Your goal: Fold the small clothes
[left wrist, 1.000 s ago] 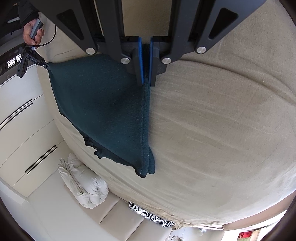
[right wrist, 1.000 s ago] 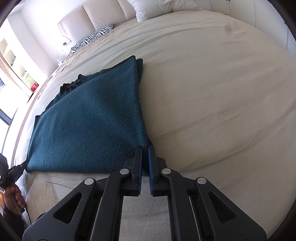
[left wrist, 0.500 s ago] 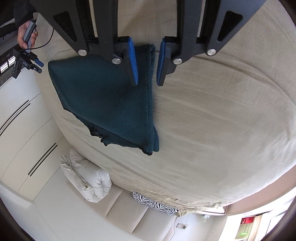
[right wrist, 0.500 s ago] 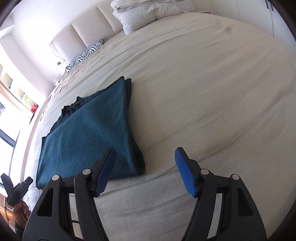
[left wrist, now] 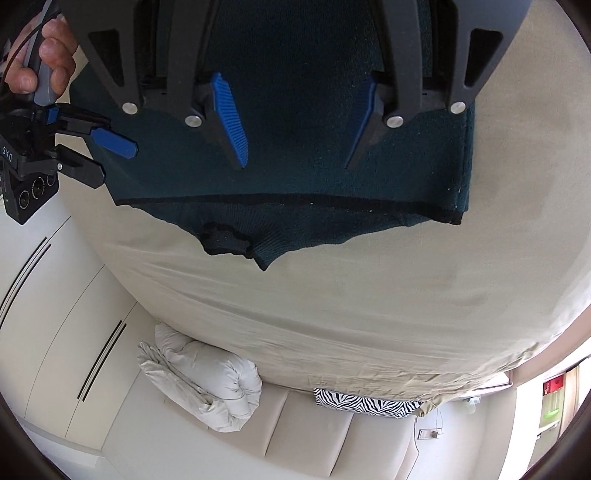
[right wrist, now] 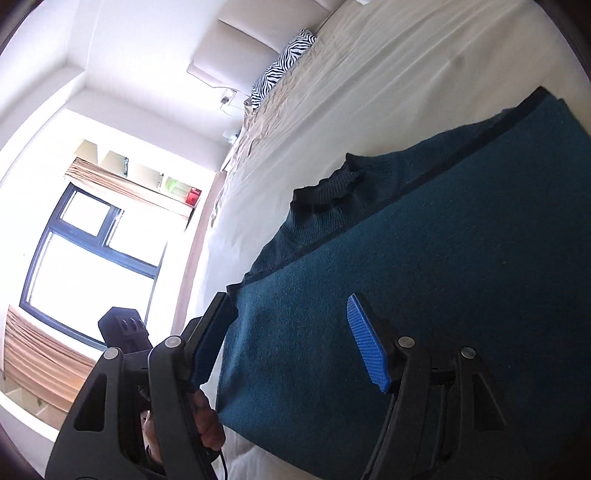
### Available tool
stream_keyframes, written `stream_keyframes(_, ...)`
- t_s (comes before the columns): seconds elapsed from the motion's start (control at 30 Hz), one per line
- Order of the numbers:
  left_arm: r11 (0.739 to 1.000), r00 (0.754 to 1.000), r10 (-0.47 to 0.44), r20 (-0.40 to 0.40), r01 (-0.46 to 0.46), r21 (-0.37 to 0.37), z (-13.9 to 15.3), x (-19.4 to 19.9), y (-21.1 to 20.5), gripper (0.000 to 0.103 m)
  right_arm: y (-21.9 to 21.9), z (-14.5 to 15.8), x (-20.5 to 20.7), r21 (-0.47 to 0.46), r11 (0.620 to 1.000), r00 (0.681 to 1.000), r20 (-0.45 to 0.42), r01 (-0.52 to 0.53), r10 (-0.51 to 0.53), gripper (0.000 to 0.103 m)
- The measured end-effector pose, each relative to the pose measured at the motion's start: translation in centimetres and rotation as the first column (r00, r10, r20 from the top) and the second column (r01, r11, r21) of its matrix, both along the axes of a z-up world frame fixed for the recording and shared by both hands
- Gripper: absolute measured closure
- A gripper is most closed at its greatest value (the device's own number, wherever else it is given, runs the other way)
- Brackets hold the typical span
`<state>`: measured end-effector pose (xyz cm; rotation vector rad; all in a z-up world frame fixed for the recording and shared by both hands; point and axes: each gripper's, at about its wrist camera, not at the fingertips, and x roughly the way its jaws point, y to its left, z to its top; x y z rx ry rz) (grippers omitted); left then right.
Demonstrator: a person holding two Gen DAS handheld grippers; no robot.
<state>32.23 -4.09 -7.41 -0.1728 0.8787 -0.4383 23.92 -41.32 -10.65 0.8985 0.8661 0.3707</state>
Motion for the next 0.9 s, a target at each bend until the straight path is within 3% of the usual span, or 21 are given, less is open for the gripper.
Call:
stream_keyframes(0.13, 0.999, 0.998, 0.03, -0.049, -0.029, 0.031, -2.8, 1.3, 0.3, 0.048, 1.6, -3.0, 3.1, 0.009, 1.0, 0.999, -0.032, 0.022, -0.021, 0.043)
stream_keyframes(0.2, 1.0, 0.999, 0.022, -0.034, -0.022, -0.011, -3.6, 1.1, 1.3, 0.048, 0.2, -4.0, 3.4, 0.047, 0.998, 0.999, -0.028, 0.048, -0.047, 0.057)
stream_keyframes(0.33, 0.995, 0.999, 0.015, -0.039, -0.019, -0.1, -4.2, 1.2, 2.7, 0.048, -5.2, -5.0, 1.9, 0.127, 0.978, 0.986, 0.005, 0.166, -0.168, 0.066)
stream_keyframes(0.43, 0.987, 0.998, 0.002, -0.056, -0.01, -0.159, -4.2, 1.6, 3.5, 0.048, -10.5, -5.7, -0.5, 0.146, 0.939, 0.949, 0.01, 0.312, -0.317, 0.069)
stream_keyframes(0.5, 0.983, 0.998, 0.004, -0.064, -0.016, -0.185, -4.2, 1.6, 4.1, 0.049, -13.6, -6.2, -2.4, 0.208, 0.906, 0.924, 0.027, 0.368, -0.382, 0.073)
stream_keyframes(0.6, 0.986, 0.996, 0.042, -0.081, -0.054, -0.157, -3.5, 0.6, 4.7, 0.049, -16.7, -5.5, -6.0, 0.097, 0.851, 0.855, -0.007, 0.516, -0.518, 0.07)
stream_keyframes(0.67, 0.988, 0.995, 0.07, -0.077, -0.08, -0.131, -2.5, -1.2, 4.7, 0.047, -17.2, -5.1, -8.0, 0.128, 0.838, 0.846, -0.013, 0.53, -0.533, 0.067)
stream_keyframes(0.77, 0.996, 1.0, 0.018, -0.022, -0.02, -0.086, -0.9, -5.6, 2.7, 0.043, -13.8, -2.7, -9.6, 0.104, 0.887, 0.888, 0.055, 0.45, -0.457, 0.064)
stream_keyframes(0.9, 0.998, 0.998, -0.055, -0.009, 0.056, 0.029, -1.3, -10.1, -1.0, 0.037, -3.2, -1.0, -9.3, 0.104, 0.979, 0.978, 0.101, 0.174, -0.184, 0.06)
